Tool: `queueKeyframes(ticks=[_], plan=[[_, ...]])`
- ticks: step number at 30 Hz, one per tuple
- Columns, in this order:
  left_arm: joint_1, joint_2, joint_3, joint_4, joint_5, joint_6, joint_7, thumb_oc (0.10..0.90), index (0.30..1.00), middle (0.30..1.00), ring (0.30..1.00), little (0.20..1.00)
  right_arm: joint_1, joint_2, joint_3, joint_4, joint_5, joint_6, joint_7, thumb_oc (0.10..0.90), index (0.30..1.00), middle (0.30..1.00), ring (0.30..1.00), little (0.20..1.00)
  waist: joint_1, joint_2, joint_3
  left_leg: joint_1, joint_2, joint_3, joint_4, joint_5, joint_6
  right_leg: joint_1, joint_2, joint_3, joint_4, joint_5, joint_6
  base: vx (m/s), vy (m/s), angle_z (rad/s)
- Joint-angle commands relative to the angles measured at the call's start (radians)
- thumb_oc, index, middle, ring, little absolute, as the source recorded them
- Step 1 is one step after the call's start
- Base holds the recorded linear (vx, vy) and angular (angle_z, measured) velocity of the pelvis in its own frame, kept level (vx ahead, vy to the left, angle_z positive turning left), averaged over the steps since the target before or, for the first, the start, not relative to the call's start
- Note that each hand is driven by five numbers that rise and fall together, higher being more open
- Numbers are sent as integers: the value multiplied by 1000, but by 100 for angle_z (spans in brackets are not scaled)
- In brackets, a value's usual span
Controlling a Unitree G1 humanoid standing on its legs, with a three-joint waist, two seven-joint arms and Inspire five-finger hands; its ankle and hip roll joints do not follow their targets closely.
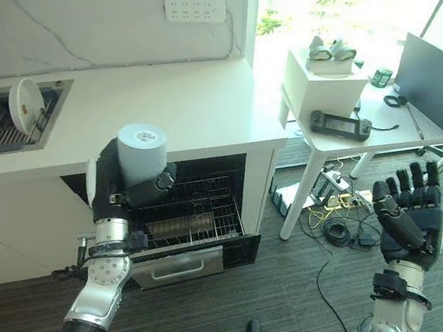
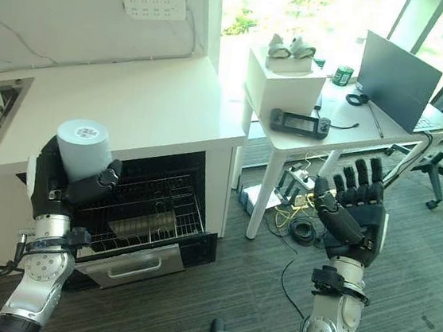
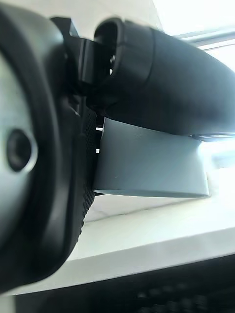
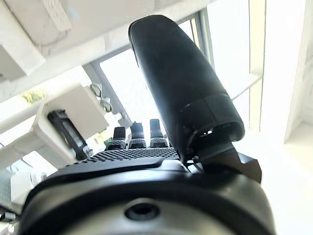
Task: Place the dishes in the dishwasher.
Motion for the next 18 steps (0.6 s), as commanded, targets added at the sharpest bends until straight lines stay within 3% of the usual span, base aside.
queueKeyframes(ticks=[1, 5, 11, 13, 18], plan=[[-107, 64, 25, -118, 178, -104, 168, 400, 300, 300, 300, 300, -76, -51, 17, -134, 20, 14, 160, 800, 900, 900, 900, 900, 6, -7, 17, -4, 6, -25, 68, -164, 37, 96, -62, 10, 19, -162, 116, 3, -19, -4], [-120, 63, -17, -126, 299, -59, 293, 400, 300, 300, 300, 300, -91, -68, 133, -202, 28, 82, 294, 800, 900, 900, 900, 900, 16, -15, 9, -11, 5, -27, 68, -163, 36, 99, -61, 4, 19, -170, 113, -8, -29, 5], [-168, 70, -84, -62, 565, 17, 552, 400, 300, 300, 300, 300, -187, -100, 322, -206, 6, 152, 298, 800, 900, 900, 900, 900, 65, -26, -1, -25, 4, -48, 68, -158, 27, 111, -62, -10, 19, -183, 112, -5, -64, 13], [-198, 70, -127, -42, 579, 36, 573, 400, 300, 300, 300, 300, -249, -112, 405, -190, 21, 176, 280, 800, 900, 900, 900, 900, 90, -30, -6, -33, 5, -58, 68, -152, 20, 116, -65, -21, 19, -187, 112, -6, -84, 20], [-244, 48, -178, 33, 583, 8, 592, 400, 300, 300, 300, 300, -370, -76, 498, -163, -11, 181, 241, 800, 900, 900, 900, 900, 125, -34, -14, -39, 9, -70, 68, -147, 13, 133, -72, -46, 19, -195, 108, 12, -66, 19]])
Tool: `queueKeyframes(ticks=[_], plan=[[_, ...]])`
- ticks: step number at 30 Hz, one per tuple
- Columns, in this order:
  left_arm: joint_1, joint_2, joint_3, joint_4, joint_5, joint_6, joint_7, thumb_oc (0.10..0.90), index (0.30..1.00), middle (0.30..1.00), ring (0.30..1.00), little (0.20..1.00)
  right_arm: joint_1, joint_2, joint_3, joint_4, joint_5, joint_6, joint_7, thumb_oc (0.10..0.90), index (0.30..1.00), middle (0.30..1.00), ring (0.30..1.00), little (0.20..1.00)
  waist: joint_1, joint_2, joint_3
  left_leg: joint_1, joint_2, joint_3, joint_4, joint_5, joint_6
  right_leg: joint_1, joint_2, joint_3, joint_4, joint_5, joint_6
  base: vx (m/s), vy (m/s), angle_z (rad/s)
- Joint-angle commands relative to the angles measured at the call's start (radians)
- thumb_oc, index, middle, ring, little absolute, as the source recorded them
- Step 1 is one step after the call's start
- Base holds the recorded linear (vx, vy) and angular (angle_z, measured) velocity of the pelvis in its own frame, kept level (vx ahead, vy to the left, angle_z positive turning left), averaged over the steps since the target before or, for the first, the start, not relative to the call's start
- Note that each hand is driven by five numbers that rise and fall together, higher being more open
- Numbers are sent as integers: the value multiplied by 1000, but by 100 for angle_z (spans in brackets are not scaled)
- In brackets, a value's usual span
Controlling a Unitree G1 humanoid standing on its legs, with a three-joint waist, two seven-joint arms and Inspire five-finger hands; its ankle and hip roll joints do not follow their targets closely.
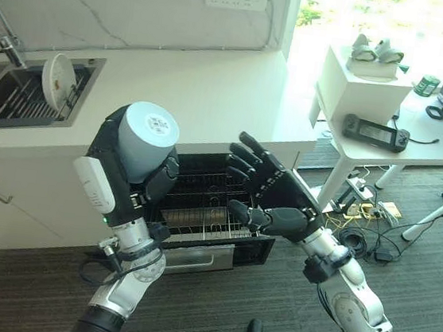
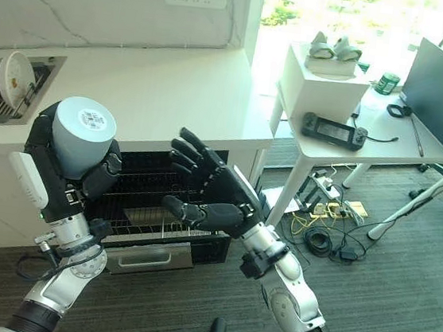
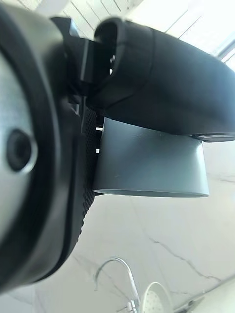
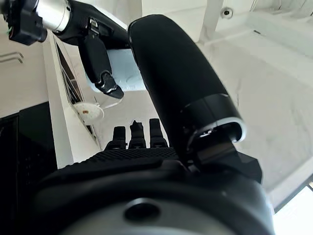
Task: Place the dishes in the dishwasher.
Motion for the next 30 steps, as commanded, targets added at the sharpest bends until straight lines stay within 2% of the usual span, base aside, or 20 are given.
queueKeyframes(ticks=[1, 6, 10, 22, 30], plan=[[-116, 54, -4, -30, 33, -64, 58, 400, 300, 300, 300, 300, -76, 77, -52, -86, 2, -54, -19, 800, 900, 900, 900, 900, 13, -30, -41, -36, -6, 5, 90, -161, 30, 105, -70, 24, 15, -188, 138, 18, -49, 20], [-150, 34, -36, -1, 4, -79, 34, 400, 300, 300, 300, 300, -154, 115, -16, -66, -1, -26, -114, 800, 900, 900, 900, 900, 35, -31, -42, -39, -3, -2, 90, -155, 27, 114, -74, 11, 15, -190, 135, 12, -44, 5], [-144, 23, -51, -5, -12, -95, -10, 400, 300, 300, 300, 300, -182, 137, -8, -48, 15, 2, -141, 800, 900, 900, 900, 900, 50, -31, -40, -43, -1, -7, 90, -152, 25, 119, -76, 4, 15, -193, 133, 6, -23, 5], [-132, 13, -118, -31, -21, -135, -84, 400, 300, 300, 300, 300, -266, 168, 9, -2, -30, -44, -224, 800, 900, 900, 900, 900, 87, -36, -31, -52, -2, -23, 90, -144, 25, 126, -81, -10, 15, -190, 129, -2, -16, 6], [-155, 16, -145, -17, -24, -138, -90, 400, 300, 300, 300, 300, -318, 178, 20, 26, -30, -20, -246, 800, 900, 900, 900, 900, 96, -40, -30, -54, -4, -26, 90, -141, 26, 127, -82, -13, 15, -186, 131, -1, -1, 0]])
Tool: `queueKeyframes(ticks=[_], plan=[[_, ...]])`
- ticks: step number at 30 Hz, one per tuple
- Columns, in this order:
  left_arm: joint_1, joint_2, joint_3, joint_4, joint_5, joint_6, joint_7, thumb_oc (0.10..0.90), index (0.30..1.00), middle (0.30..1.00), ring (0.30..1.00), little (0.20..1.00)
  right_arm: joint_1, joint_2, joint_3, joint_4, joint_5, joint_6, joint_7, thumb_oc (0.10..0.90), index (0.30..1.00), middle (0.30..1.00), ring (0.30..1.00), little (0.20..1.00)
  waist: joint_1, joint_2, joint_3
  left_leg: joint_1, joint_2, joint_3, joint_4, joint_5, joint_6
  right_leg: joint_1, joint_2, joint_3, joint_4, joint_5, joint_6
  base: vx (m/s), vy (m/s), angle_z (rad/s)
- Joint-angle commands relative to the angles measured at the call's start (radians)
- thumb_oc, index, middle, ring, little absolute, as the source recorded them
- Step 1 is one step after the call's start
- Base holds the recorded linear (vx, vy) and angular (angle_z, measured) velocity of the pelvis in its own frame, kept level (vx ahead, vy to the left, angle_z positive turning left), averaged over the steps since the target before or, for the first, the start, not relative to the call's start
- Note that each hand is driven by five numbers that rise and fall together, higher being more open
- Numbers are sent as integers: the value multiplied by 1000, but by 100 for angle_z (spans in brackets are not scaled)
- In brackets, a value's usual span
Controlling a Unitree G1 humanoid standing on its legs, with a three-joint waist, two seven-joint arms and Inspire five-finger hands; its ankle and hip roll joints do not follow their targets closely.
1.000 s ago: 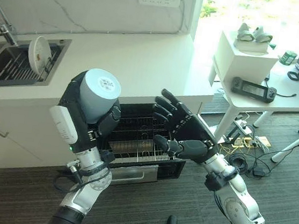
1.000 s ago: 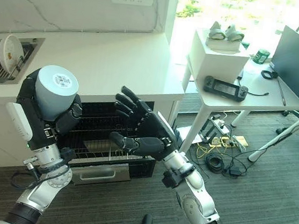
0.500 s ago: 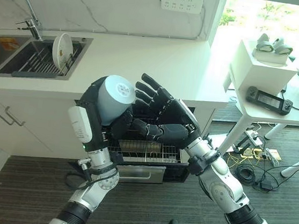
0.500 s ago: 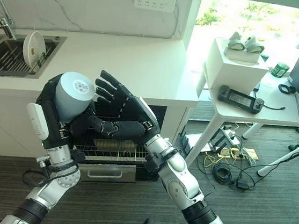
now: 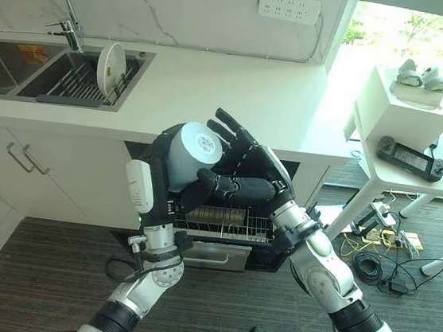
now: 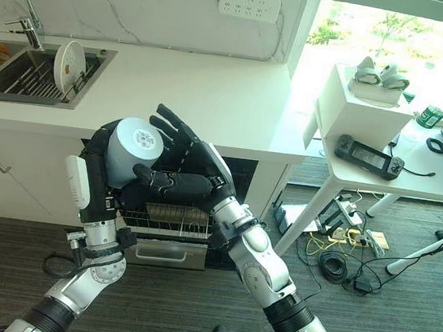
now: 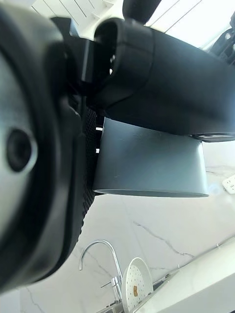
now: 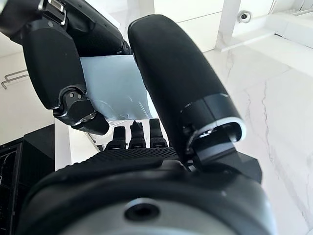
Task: Place the dishes in the dishwasher.
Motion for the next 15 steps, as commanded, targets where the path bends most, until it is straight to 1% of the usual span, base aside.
queueKeyframes(ticks=[1, 5, 10, 13, 15], plan=[[-128, 35, -24, -75, 16, -86, 24, 400, 300, 300, 300, 300, -178, 64, -16, -29, 5, -96, 6, 800, 900, 900, 900, 900, 11, -21, -31, -31, 1, 21, 52, -138, 30, 108, -66, 34, 12, -179, 136, -1, -2, 4], [-138, 35, -35, -78, 15, -80, 17, 400, 300, 300, 300, 300, -198, 73, -7, -7, 10, -86, 6, 800, 900, 900, 900, 900, 13, -21, -30, -30, 0, 20, 52, -136, 31, 109, -68, 34, 12, -177, 137, -2, -4, 4], [-148, 33, -54, -75, 21, -69, 16, 400, 300, 300, 300, 300, -216, 80, 8, 0, 0, -59, 5, 800, 900, 900, 900, 900, 18, -25, -26, -32, -1, 18, 52, -136, 32, 108, -68, 33, 12, -173, 138, 0, 0, 0], [-150, 33, -61, -70, 26, -70, 21, 400, 300, 300, 300, 300, -224, 83, 20, 14, -9, -52, 17, 800, 900, 900, 900, 900, 20, -25, -24, -32, -2, 17, 52, -135, 32, 107, -69, 33, 12, -173, 139, 0, 0, 0], [-156, 34, -65, -67, 24, -66, 17, 400, 300, 300, 300, 300, -230, 83, 28, 20, -14, -35, 31, 800, 900, 900, 900, 900, 22, -28, -23, -33, -4, 16, 52, -135, 34, 107, -69, 32, 12, -171, 141, 0, 0, 0]])
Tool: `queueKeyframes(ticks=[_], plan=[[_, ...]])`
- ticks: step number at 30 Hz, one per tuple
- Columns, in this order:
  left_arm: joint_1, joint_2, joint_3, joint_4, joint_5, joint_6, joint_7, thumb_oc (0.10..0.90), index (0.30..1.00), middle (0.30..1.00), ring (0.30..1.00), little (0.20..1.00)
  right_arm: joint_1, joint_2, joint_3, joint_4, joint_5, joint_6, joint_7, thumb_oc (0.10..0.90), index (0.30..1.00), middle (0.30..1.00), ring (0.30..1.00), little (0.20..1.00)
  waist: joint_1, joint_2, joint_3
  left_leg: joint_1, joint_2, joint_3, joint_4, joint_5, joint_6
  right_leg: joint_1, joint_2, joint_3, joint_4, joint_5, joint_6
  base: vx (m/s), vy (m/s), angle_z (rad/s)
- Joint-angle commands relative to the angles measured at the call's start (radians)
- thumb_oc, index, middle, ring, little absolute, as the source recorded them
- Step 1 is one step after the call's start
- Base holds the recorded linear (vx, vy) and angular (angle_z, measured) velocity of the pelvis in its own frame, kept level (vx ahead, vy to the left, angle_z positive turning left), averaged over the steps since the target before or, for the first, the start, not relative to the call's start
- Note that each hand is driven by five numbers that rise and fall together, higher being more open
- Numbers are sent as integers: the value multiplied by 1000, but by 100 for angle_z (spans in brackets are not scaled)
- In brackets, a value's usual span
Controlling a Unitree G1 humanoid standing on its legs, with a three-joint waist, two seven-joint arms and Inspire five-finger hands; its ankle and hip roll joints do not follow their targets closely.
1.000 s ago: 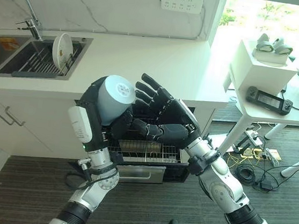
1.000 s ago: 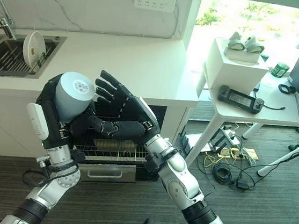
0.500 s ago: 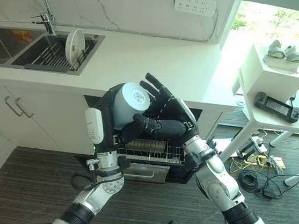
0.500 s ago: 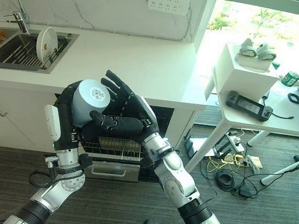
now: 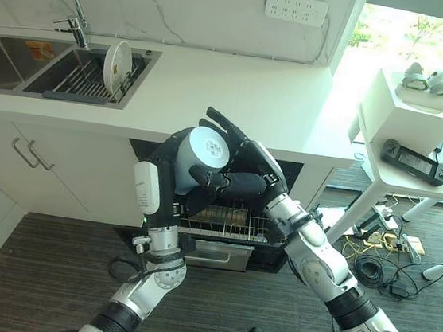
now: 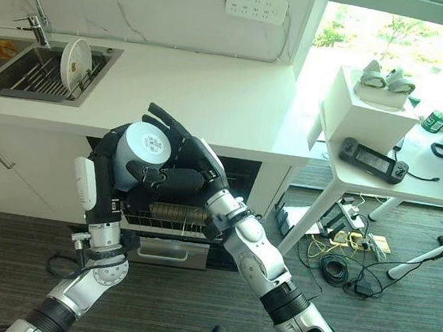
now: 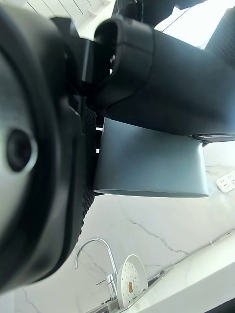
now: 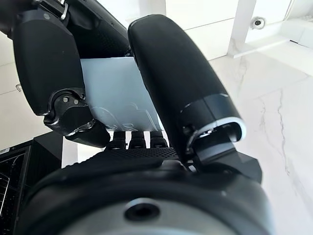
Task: Place the dishes in the dishwasher.
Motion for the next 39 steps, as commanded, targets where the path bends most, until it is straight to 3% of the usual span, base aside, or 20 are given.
queueKeyframes(ticks=[1, 18, 19, 21, 39], plan=[[-158, 33, -35, -62, 26, -69, 19, 400, 300, 300, 300, 300, -160, 73, -4, -45, -21, -39, 43, 800, 900, 900, 900, 900, 11, -23, -22, -23, -3, 24, 39, -133, 35, 107, -67, 41, 11, -171, 142, -13, -34, 2], [-202, 47, -59, -41, 36, -65, 9, 400, 300, 300, 300, 300, -207, 63, 57, 11, -79, 15, 94, 800, 900, 900, 900, 900, 19, -47, -11, -22, -4, 23, 39, -130, 37, 107, -60, 39, 11, -160, 147, -5, -13, 1], [-205, 47, -61, -41, 40, -67, 10, 400, 300, 300, 300, 300, -212, 60, 59, 16, -88, 8, 95, 573, 559, 559, 559, 559, 20, -48, -10, -22, -4, 22, 39, -130, 37, 107, -60, 39, 11, -159, 147, 0, 0, 0], [-209, 46, -62, -42, 44, -67, 8, 400, 300, 300, 300, 300, -220, 61, 62, 27, -114, -6, 94, 400, 300, 300, 300, 300, 21, -51, -9, -22, -4, 22, 39, -130, 38, 108, -59, 39, 11, -159, 147, 0, 0, 0], [-244, 49, -81, -69, 46, -54, -11, 400, 300, 300, 300, 300, -236, 62, 66, 30, -157, -82, 57, 400, 300, 300, 300, 300, 22, -50, 1, -22, -4, 20, 39, -127, 40, 110, -58, 39, 11, -156, 148, 0, 0, 0]])
